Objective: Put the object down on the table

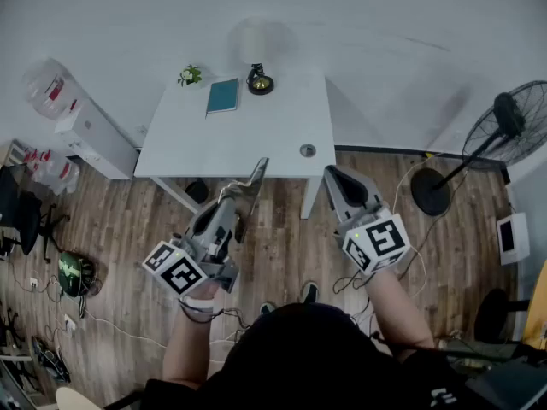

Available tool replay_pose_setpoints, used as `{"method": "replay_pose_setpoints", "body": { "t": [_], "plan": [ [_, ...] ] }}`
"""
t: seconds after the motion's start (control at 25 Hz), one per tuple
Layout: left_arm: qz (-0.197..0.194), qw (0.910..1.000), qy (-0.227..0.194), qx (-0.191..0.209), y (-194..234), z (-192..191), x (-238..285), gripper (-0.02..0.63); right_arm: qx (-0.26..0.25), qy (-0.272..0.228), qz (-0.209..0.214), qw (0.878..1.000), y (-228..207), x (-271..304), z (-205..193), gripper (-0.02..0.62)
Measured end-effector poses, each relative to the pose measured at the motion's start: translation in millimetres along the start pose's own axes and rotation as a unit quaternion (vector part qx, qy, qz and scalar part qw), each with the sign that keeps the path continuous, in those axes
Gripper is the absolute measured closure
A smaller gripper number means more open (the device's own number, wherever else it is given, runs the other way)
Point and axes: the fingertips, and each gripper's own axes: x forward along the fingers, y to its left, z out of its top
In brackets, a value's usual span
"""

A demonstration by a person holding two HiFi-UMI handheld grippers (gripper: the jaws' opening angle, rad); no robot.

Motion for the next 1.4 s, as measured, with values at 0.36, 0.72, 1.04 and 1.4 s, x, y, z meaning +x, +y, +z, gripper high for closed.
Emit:
{"method": "replay_pose_setpoints", "body": {
  "t": [0.36,0.72,1.04,1.4],
  "plan": [
    [0.006,1.0000,0.005,0.002,-0.7,-6.9,14.3,0.600,0.016,-0.005,-0.010,1.000,-19.9,-3.4,-7.3,0.591],
    [0.031,0.9994,0.012,0.008,-2.9,-23.5,42.1,0.600,0.050,-0.007,-0.020,0.999,-71.3,-9.9,-22.7,0.589],
    [0.051,0.9986,0.017,0.004,5.9,-34.9,57.2,0.600,0.071,0.009,-0.005,0.997,-92.8,0.8,-40.7,0.589],
    [0.041,0.9983,0.029,-0.029,77.8,-34.7,104.8,0.600,0.070,0.039,-0.025,0.996,-125.1,53.8,-68.0,0.589]
  ]
}}
